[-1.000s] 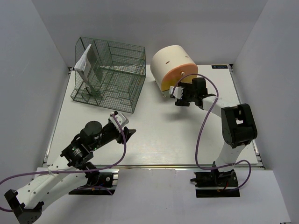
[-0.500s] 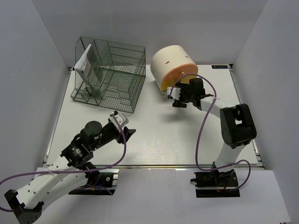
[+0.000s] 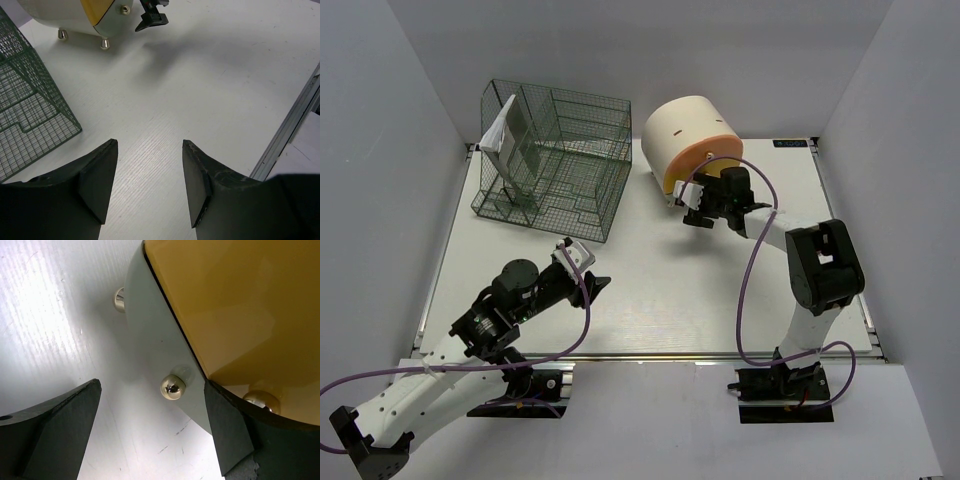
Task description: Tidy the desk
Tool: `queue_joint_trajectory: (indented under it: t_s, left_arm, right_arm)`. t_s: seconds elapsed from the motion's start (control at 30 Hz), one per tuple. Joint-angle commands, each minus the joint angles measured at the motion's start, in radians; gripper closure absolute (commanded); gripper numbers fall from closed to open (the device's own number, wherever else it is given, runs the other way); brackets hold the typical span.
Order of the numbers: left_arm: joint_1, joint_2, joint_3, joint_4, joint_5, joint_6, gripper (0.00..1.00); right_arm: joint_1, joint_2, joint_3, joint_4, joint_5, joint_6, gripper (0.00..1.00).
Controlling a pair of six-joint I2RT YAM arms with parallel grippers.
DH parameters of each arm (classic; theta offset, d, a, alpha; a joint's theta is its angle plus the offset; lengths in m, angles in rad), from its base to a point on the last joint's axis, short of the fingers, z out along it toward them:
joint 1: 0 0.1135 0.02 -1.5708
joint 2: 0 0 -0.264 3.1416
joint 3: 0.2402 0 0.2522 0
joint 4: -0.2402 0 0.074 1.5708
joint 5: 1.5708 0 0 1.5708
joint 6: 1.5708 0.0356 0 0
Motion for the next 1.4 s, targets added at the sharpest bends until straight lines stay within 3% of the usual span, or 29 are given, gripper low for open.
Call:
queue_joint_trajectory:
  t_s: [0.0,0.23,0.43,0.57,0.77,0.9,1.0,1.37]
  left_arm:
    - [0.002,0.0,-0.003,-0.015,-0.013,-0.004,0.36]
    - [0.002,0.003,-0.002,-0.012,-0.013,-0.004,0.36]
    - [0.002,-0.005,-0.003,-0.014,-0.017,-0.004,0.36]
    - [0.002,-0.008,-0.003,-0.014,-0.014,-0.004,0.36]
    - [0.002,-0.008,-0.003,-0.017,-0.008,-0.002,0.35]
    - [0.002,-0.008,-0.011,-0.014,-0.013,-0.004,0.22]
    - [0.002,-0.005,-0.017,-0.012,-0.033,-0.007,0.02]
    - [0.002,0.037,-0.029,-0.004,-0.07,-0.022,0.02]
  right_arm:
    - [0.013,0.02,0.007,0.097,0.022,0.052,0.11]
    - [0.011,-0.009,-0.019,0.091,-0.019,0.076,0.11]
    - [0.007,-0.11,-0.002,-0.064,-0.039,0.161,0.11]
    - [-0.004,-0.264,-0.051,-0.141,-0.049,0.381,0.11]
    - [-0.007,-0.479,-0.03,-0.418,-0.102,0.734,0.11]
    - [-0.005,-0.615,-0.098,-0.451,-0.079,0.929,0.11]
    - [-0.01,-0.78,-0.174,-0.437,-0.041,1.003,0.11]
    - [-0.015,-1.071,-0.45,-0.345,0.094,1.04,0.11]
